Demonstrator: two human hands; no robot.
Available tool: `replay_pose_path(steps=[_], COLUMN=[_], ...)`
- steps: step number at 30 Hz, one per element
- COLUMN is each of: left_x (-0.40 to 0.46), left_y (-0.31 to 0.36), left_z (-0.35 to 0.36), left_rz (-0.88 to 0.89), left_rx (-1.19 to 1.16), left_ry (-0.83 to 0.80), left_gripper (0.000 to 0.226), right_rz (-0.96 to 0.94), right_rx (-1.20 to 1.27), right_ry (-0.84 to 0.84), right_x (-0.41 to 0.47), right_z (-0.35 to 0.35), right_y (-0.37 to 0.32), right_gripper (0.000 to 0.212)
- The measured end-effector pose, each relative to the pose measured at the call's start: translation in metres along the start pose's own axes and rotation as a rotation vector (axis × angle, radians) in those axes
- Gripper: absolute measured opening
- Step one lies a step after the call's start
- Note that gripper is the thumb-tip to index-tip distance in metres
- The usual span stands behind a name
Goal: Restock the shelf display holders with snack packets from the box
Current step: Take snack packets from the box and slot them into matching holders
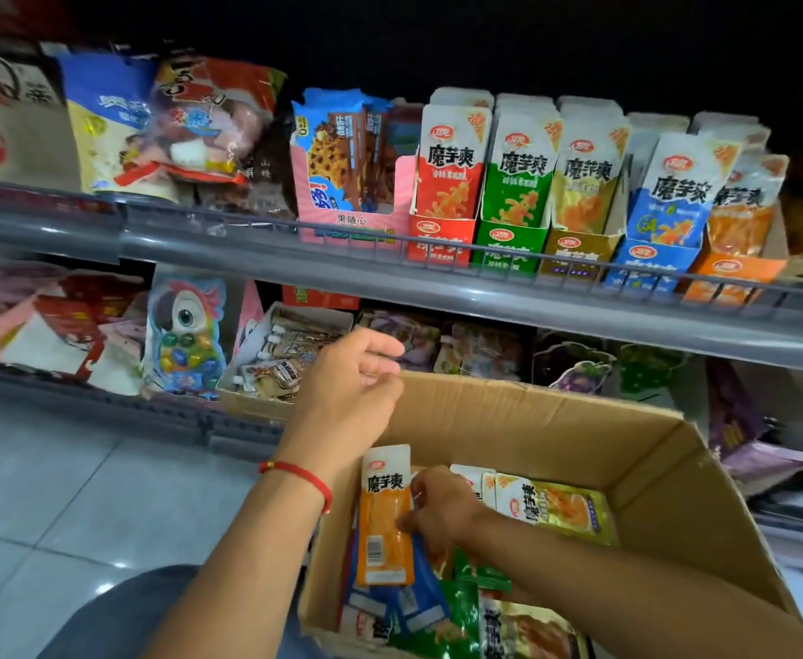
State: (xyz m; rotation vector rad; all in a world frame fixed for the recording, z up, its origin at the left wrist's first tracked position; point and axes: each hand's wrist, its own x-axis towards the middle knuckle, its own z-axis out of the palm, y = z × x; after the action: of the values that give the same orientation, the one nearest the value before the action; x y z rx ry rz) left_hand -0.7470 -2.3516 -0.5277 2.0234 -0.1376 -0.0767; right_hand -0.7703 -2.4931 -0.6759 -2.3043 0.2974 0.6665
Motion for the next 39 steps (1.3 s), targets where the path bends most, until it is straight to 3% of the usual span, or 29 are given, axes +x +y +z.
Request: replay_pose_path(steps=[2,7,10,12,14,18,24,28,31,34,39], left_x=[-0.001,-0.005,-0.011,-0.016,-0.019,-0.022,-0.023,-0.025,-0.034,-0.046,-0.044], left_y=[0.001,0.001,-0.002,-0.003,-0.006,-0.007,0.000,0.008,0.018,0.025,0.027], left_z=[0.003,0.019,0.038,0.053,0.068,0.086,0.099,0.104,0.115,0.129,0.126], left_rz=[0.006,-0.006,-0.093,-0.192,-0.238,-0.217,-0.240,-0.182,-0.193,-0.212,-0.290], left_rx=[0.020,0.172,0.281,0.155,-0.061,-0.189,-0.268,-0.257,-0.354,-0.486,-0.697], left_ry=[-0.014,-0.120,-0.315,-0.466,-0.555,-0.509,-0.421,-0.272,-0.310,-0.358,-0.355], left_gripper=[0.029,0.033,0.059,0.057,0.033,0.029,0.034,0.039,0.039,0.038,0.030], right_rz=[-0.015,-0.107,-0.180,-0.199,-0.214,-0.236,-0.202,-0.269,-0.409,-0.521,-0.556], right_rx=[0.127,0.484,0.695,0.810,0.885,0.965,0.689,0.407,0.216,0.059,0.104], right_ry=[0.035,0.060,0.024,0.018,0.017,0.089,0.512,0.846,0.823,0.717,0.714], right_x=[-0.008,-0.052,-0.083,-0.098,-0.111,-0.119,-0.115,-0.126,-0.135,-0.130,-0.119], right_z=[-0.017,-0.079,-0.114,-0.129,-0.138,-0.142,-0.146,-0.161,-0.148,-0.123,-0.117], right_y=[0.009,0.023,0.031,0.041,0.051,0.057,0.066,0.073,0.065,0.057,0.065], right_gripper=[0.006,0.016,0.022,0.025,0.027,0.027,0.022,0.023,0.028,0.047,0.049])
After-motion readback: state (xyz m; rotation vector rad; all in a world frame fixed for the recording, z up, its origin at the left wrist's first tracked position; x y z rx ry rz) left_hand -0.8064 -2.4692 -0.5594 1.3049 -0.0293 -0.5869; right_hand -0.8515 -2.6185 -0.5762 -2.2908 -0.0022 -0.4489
